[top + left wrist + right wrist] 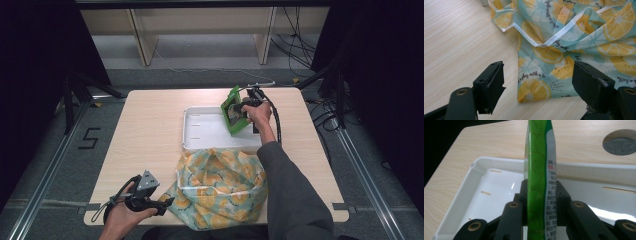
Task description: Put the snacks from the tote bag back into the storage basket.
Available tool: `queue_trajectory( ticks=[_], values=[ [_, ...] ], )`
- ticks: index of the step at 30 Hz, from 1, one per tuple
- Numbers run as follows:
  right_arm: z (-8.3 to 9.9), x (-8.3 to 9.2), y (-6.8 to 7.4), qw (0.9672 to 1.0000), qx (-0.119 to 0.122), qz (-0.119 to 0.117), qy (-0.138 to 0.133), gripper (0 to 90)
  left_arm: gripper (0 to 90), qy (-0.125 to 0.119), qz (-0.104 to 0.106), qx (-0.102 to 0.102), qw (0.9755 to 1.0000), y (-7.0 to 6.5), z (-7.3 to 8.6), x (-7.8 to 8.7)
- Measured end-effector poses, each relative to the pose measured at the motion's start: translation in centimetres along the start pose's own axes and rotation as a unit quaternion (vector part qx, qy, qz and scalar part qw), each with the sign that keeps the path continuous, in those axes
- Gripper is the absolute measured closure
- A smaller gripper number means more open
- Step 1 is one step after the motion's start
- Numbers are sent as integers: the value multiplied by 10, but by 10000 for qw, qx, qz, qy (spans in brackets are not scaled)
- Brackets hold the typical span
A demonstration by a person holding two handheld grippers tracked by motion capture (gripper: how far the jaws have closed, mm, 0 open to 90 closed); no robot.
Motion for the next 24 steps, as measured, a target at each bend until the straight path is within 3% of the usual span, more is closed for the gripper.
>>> queue_trajectory(
  ticks=[2, 6, 8, 10, 11, 13, 14, 15, 16, 22, 24],
  values=[
    [-1, 0, -5, 9997, 235, 67, -33, 734, 254, -16, 34, 104, 9999, -2, 0, -1],
    [-1, -1, -9, 9996, 243, 164, 8, 699, 254, 12, 23, -15, 10000, -2, 0, -1],
    [-1, 0, -9, 9998, 70, 190, 46, 690, 255, 10, 19, -40, 10000, -2, 0, -1],
    [-2, -1, -15, 9990, 266, 347, -35, 676, 256, 10, 14, -42, 10000, -2, 0, -1],
    [-4, -3, -18, 9978, 451, 423, -227, 668, 256, 8, 16, 7, 10000, -3, 0, -1],
    [-5, -3, -20, 9971, 510, 513, -256, 652, 257, -19, 38, 64, 10000, -4, 0, -2],
    [-5, -3, -21, 9970, 487, 554, -245, 645, 257, -2, 54, 38, 10000, -4, 0, -2],
    [-2, -2, -18, 9985, 225, 483, -85, 644, 257, -2, 46, 33, 10000, -4, 0, -2],
    [-1, -1, -18, 9987, 194, 475, 21, 642, 257, 7, 28, -10, 10000, -4, 0, -1],
    [-2, -2, -19, 9984, 230, 509, -17, 632, 259, 13, 25, -47, 10000, -4, 0, -1],
    [-2, -3, -18, 9988, 59, 482, -36, 631, 259, 15, 19, -68, 10000, -3, 0, -1]
  ],
)
Point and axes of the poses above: each handheld gripper's, and its own axes: x roughly backward along the jaws, z roughly out of its underside, y roughly to its left, the point moved 5 cm from there along -x, roughly forward along the jaws, and after that the axes turned 12 degrees about y, right-handed, at the moved point
